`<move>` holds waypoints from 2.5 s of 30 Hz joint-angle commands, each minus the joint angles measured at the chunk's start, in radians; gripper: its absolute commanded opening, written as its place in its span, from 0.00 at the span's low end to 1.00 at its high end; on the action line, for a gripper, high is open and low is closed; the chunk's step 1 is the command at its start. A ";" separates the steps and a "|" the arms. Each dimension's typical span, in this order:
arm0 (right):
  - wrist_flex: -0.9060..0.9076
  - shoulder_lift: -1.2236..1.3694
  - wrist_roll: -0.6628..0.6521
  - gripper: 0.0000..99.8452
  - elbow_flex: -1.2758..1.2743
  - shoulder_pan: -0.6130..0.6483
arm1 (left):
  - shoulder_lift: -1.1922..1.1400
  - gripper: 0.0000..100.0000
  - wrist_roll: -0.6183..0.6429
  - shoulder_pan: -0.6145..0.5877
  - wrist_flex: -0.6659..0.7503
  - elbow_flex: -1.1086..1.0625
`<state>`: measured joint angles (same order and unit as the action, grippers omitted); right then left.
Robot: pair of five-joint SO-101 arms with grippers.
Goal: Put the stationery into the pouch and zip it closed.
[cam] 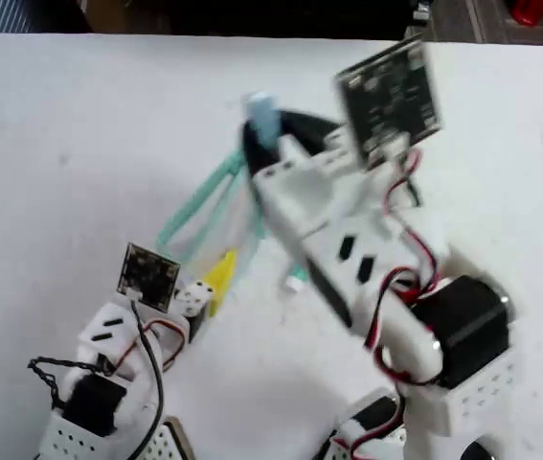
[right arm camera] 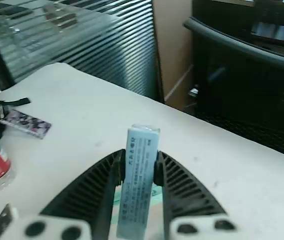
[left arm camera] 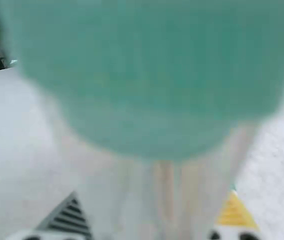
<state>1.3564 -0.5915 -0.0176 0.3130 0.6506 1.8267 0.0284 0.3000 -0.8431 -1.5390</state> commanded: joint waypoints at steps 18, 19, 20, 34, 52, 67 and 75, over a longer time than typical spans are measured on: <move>-0.713 -0.099 -0.015 0.02 -0.756 0.044 | -0.002 0.20 0.011 0.004 0.014 0.008; -0.727 -0.127 -0.015 0.02 -0.789 0.045 | -0.002 0.20 0.011 0.004 0.015 0.008; -0.736 -0.159 -0.015 0.02 -0.822 0.047 | -0.002 0.20 0.011 0.004 0.017 0.008; -0.782 -0.585 -0.025 0.03 -1.191 0.105 | -0.002 0.20 0.011 0.004 0.021 0.008; -0.676 -0.588 -0.017 0.21 -0.987 -0.012 | -0.002 0.20 0.006 0.004 0.017 0.008; -0.433 -0.171 0.129 0.21 -0.835 -0.390 | -0.002 0.20 0.012 -0.045 0.023 0.008; -0.183 0.275 0.288 0.21 -0.611 -0.390 | -0.002 0.20 0.077 -0.142 0.064 0.006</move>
<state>1.1139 -0.4258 0.2094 -0.3989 0.2578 1.8128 0.0575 0.1910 -0.8263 -1.5405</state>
